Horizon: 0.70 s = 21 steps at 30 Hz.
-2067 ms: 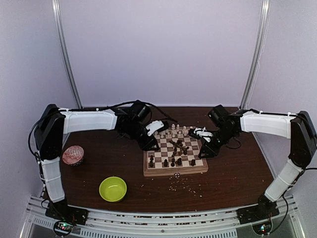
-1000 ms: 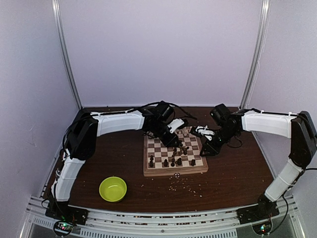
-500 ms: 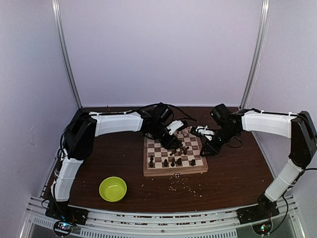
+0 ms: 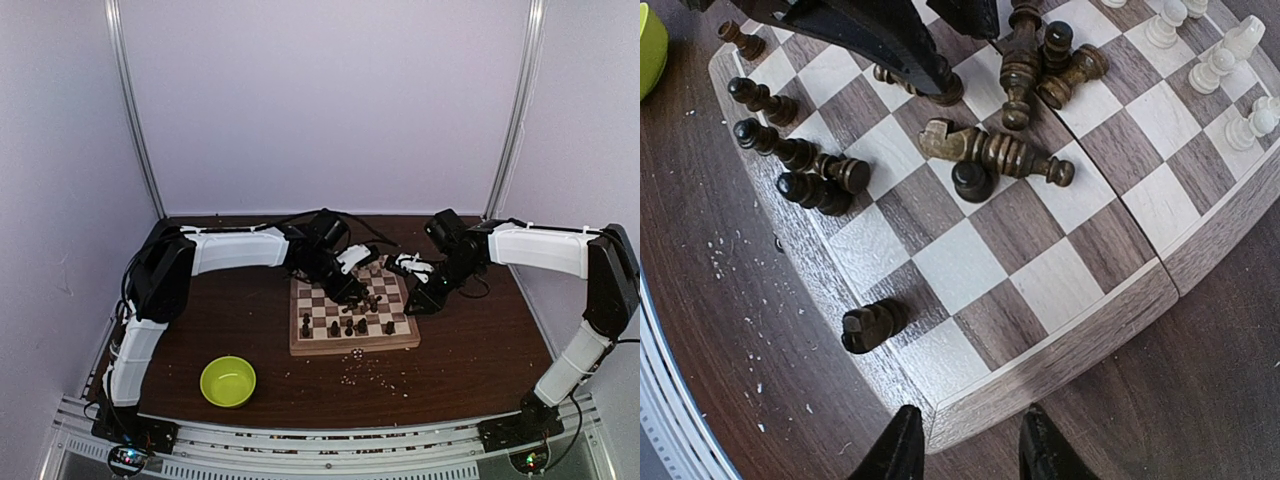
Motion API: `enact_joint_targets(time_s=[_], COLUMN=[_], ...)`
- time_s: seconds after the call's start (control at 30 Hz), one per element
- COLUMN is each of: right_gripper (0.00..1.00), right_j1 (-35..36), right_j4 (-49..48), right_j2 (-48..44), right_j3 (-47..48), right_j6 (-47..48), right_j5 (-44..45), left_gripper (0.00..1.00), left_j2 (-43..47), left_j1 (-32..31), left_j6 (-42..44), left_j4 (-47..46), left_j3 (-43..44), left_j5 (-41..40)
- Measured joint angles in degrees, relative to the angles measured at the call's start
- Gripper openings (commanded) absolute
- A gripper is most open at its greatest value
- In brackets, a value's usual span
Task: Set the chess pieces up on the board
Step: Pick up the pawn from the chessboard.
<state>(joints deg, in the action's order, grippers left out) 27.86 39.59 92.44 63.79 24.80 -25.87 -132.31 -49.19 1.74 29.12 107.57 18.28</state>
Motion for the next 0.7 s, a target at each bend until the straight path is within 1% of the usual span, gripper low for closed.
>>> enact_joint_targets(time_s=[0.2, 0.57, 0.7], right_gripper=[0.34, 0.34, 0.34], right_j1=[0.0, 0.0, 0.0], right_j4=[0.0, 0.0, 0.0], right_j2=[0.0, 0.0, 0.0], right_j3=[0.0, 0.0, 0.0], right_j6=[0.0, 0.0, 0.0], right_j5=[0.0, 0.0, 0.0], left_gripper=[0.33, 0.11, 0.09], left_j2=[0.0, -0.2, -0.2], left_j1=[0.0, 0.0, 0.0], left_j6=[0.1, 0.9, 1.2], left_j4=[0.6, 2.5, 2.5], left_j3=[0.0, 1.0, 1.2], left_j5=[0.8, 1.0, 0.9])
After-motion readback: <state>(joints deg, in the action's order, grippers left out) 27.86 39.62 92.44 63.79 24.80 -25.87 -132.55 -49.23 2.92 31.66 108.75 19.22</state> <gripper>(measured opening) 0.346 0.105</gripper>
